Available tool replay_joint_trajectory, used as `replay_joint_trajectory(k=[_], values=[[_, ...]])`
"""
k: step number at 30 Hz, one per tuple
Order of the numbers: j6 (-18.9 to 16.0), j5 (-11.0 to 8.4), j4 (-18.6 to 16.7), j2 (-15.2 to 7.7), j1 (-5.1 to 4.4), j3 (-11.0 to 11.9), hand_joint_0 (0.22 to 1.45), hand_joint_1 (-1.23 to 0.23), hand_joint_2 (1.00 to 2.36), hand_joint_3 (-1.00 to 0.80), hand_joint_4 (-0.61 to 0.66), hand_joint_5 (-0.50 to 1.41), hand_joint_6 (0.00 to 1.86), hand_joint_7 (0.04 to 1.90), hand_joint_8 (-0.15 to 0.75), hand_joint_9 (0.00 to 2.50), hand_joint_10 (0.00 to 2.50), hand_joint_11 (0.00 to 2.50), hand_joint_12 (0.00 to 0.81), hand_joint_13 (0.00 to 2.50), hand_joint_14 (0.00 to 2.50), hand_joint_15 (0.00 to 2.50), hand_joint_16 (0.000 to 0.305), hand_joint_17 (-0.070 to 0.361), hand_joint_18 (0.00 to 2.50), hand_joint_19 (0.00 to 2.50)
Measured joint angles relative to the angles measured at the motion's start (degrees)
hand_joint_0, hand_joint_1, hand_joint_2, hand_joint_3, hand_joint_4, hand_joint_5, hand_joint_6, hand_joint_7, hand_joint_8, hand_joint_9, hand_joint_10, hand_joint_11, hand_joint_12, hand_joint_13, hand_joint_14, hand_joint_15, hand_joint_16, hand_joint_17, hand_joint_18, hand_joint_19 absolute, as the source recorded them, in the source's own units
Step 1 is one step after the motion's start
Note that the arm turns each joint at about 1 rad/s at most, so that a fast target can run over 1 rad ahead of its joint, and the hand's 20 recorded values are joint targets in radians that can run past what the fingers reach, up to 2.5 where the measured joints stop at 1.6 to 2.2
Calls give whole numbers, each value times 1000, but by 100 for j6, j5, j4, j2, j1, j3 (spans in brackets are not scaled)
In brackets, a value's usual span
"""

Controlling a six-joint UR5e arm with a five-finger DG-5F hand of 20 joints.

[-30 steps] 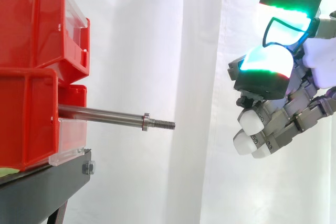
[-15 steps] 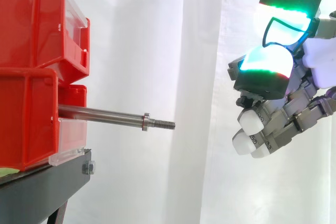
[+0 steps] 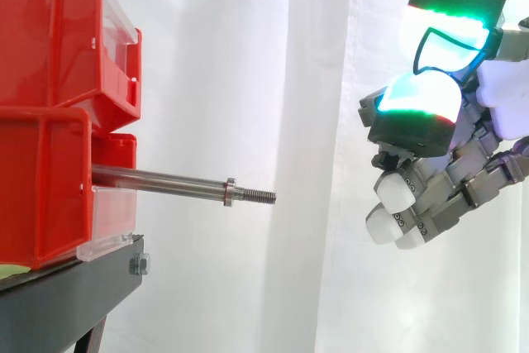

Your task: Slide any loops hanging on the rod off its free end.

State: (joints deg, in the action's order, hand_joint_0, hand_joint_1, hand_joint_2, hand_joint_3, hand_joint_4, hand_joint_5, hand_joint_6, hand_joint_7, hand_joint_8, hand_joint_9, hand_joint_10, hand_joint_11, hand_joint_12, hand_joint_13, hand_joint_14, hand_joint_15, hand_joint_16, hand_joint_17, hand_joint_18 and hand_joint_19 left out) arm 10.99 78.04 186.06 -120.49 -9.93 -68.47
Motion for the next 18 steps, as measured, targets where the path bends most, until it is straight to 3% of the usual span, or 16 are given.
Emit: replay_joint_trajectory(k=[18], values=[[0,-8,4,3,0,0,652,-535,1005,-448,86,-223,882,1221,251,810,4,122,213,527,0,0,34,76,343,18]])
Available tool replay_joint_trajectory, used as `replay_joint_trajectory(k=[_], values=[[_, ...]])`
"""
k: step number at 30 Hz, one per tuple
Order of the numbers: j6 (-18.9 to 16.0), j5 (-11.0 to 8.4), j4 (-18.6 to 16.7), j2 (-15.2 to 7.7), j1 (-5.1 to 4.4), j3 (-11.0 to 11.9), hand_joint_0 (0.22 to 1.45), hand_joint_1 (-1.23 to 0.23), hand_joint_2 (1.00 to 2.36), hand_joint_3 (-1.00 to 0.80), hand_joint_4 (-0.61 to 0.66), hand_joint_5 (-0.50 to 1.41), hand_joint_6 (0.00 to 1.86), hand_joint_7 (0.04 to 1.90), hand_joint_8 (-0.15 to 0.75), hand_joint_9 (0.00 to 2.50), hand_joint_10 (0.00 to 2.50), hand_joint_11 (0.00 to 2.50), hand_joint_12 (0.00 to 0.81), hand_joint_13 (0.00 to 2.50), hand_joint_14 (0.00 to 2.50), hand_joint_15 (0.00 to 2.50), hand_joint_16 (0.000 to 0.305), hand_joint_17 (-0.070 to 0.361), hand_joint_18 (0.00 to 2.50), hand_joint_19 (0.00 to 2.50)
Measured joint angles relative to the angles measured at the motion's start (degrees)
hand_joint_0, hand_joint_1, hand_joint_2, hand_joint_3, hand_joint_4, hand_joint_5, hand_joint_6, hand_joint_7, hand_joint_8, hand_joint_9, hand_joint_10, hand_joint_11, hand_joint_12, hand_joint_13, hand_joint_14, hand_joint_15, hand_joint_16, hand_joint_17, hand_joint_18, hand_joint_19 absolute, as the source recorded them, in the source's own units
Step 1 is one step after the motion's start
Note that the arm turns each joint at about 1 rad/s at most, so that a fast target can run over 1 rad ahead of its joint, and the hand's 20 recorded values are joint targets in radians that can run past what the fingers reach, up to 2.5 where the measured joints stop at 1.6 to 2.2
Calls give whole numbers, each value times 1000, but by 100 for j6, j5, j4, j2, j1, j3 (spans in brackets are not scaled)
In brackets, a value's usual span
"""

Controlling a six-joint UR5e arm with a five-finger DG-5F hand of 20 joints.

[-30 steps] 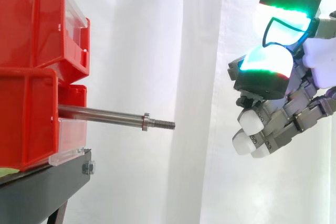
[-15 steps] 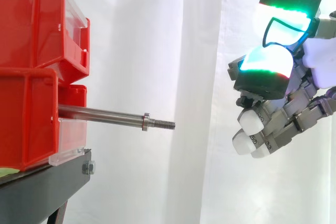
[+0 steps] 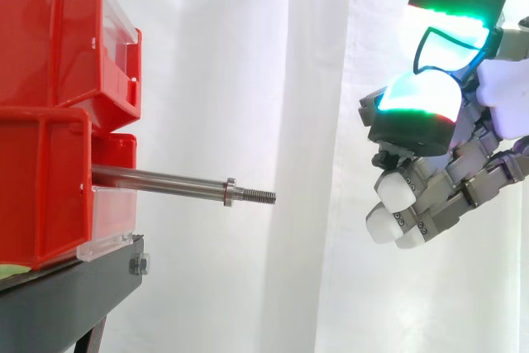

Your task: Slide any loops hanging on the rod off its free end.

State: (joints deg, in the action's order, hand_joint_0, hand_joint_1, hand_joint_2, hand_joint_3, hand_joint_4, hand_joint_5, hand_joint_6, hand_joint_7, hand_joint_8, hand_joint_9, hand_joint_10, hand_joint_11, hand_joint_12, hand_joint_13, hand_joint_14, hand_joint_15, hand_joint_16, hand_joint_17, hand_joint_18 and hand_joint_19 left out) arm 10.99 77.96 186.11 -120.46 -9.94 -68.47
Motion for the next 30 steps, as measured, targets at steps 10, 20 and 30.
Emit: replay_joint_trajectory(k=[10,20,30], values=[[-2,-7,6,3,0,0,652,-533,1005,-442,83,-222,883,1214,242,820,2,80,215,542,0,0,34,76,348,17],[-19,-99,85,134,-15,0,651,-530,1004,-445,88,-223,885,1203,248,814,3,105,213,527,0,0,34,76,342,23],[37,-640,597,379,-29,0,652,-530,1004,-443,84,-224,885,1204,247,823,3,92,215,541,0,0,34,76,349,18]])
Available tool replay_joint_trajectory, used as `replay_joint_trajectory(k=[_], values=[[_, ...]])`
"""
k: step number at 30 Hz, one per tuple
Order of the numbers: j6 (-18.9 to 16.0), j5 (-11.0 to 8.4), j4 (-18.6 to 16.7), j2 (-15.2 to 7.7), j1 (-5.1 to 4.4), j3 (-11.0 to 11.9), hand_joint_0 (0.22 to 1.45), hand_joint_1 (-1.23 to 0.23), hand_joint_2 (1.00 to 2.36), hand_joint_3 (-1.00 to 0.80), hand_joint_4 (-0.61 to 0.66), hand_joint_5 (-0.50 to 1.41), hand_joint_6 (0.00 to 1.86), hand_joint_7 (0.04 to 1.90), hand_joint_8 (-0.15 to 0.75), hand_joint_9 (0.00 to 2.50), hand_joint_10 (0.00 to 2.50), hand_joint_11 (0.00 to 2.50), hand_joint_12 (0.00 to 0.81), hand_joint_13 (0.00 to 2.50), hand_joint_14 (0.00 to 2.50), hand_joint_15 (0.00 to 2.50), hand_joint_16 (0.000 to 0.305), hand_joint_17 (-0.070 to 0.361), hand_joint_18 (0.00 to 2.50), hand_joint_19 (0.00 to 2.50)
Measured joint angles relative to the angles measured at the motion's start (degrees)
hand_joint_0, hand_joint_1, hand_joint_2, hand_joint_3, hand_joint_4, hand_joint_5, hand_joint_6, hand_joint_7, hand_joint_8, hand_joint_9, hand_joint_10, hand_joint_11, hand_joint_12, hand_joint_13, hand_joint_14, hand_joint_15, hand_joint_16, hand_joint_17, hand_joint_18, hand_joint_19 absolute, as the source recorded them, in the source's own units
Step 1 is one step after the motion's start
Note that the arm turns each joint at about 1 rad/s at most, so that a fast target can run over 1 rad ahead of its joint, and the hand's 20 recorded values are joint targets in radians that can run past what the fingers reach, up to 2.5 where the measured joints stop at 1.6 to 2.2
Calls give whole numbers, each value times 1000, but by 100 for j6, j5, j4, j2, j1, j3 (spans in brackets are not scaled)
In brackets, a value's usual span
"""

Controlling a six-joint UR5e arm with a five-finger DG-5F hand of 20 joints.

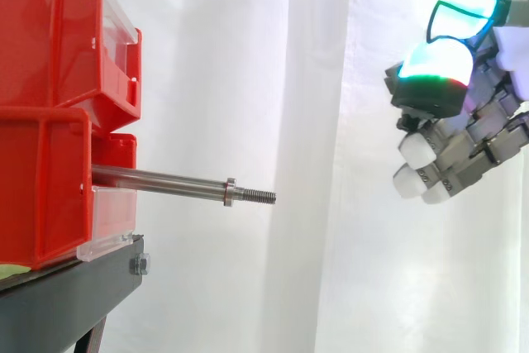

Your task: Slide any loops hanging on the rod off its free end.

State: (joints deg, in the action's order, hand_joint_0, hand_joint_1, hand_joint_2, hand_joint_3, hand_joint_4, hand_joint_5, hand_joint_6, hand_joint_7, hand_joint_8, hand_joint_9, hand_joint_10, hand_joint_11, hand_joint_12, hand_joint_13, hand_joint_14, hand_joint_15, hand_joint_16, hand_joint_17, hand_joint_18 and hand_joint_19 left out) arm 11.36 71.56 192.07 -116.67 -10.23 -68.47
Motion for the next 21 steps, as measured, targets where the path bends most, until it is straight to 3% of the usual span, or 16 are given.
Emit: replay_joint_trajectory(k=[4,7,14,17,21], values=[[59,30,82,40,21,-54,651,-530,1005,-445,92,-223,884,1198,247,835,2,79,210,545,0,0,34,75,358,21],[75,71,22,118,28,-278,652,-531,1005,-444,86,-222,883,1204,254,839,0,98,209,553,0,0,33,75,368,26],[97,58,-823,355,-9,-1196,653,-531,1004,-446,88,-223,884,1206,258,814,3,113,212,542,0,0,33,75,360,34],[108,64,-1242,370,-12,-1373,653,-530,1004,-444,93,-224,884,1198,249,808,2,76,210,538,0,0,33,75,360,33],[123,67,-1563,371,-13,-1434,652,-532,1006,-440,87,-223,885,1196,259,814,4,106,213,540,0,0,33,75,362,38]])
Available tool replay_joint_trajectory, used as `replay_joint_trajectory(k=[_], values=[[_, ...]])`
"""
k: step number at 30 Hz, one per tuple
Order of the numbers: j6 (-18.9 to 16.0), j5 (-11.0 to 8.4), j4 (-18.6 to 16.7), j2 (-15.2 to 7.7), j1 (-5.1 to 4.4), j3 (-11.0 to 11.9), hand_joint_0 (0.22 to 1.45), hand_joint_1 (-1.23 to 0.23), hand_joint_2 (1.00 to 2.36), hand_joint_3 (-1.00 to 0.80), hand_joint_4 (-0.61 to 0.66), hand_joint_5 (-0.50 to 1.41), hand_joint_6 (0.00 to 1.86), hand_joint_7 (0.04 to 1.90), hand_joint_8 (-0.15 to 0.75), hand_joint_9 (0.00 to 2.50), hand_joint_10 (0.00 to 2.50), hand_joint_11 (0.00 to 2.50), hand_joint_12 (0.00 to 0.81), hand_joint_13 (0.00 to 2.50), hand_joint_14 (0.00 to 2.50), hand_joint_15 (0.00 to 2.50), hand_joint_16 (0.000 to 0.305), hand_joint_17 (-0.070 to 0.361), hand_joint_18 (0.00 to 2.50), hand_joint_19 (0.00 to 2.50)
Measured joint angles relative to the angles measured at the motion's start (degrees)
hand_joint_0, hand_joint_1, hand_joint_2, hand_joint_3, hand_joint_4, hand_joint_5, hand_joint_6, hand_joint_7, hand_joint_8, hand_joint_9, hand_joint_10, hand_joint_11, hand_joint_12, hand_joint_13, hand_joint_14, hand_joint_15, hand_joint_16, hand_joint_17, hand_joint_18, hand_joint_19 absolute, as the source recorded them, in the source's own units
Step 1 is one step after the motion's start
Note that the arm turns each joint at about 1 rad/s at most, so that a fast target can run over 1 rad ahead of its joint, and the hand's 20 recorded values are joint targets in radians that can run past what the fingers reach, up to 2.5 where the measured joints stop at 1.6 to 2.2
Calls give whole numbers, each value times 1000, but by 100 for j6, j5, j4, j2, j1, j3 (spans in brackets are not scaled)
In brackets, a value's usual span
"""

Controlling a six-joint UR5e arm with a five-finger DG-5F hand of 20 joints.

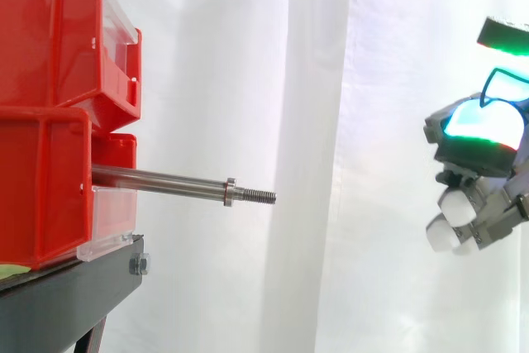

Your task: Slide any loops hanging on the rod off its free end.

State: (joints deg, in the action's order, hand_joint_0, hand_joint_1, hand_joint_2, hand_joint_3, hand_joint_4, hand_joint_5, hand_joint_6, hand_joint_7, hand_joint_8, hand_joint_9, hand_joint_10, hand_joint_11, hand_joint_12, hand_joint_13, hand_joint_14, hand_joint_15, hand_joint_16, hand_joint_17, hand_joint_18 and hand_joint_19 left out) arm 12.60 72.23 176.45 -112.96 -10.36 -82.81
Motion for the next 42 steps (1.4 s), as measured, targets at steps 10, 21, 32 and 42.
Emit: replay_joint_trajectory(k=[10,21,32,42], values=[[25,-6,-346,2,-1,-14,654,-533,1005,-444,86,-224,883,1204,252,823,3,102,213,548,0,0,34,75,366,34],[98,-29,-356,2,-2,-15,655,-532,1004,-448,91,-224,884,1204,253,821,3,85,212,540,0,0,34,76,361,34],[113,-12,-422,2,-9,-13,654,-531,1004,-450,92,-224,883,1202,252,825,4,137,213,542,0,0,34,76,360,27],[120,-16,-444,2,-10,-14,653,-531,1004,-449,85,-224,881,1219,260,824,5,166,207,555,0,0,34,76,373,23]])
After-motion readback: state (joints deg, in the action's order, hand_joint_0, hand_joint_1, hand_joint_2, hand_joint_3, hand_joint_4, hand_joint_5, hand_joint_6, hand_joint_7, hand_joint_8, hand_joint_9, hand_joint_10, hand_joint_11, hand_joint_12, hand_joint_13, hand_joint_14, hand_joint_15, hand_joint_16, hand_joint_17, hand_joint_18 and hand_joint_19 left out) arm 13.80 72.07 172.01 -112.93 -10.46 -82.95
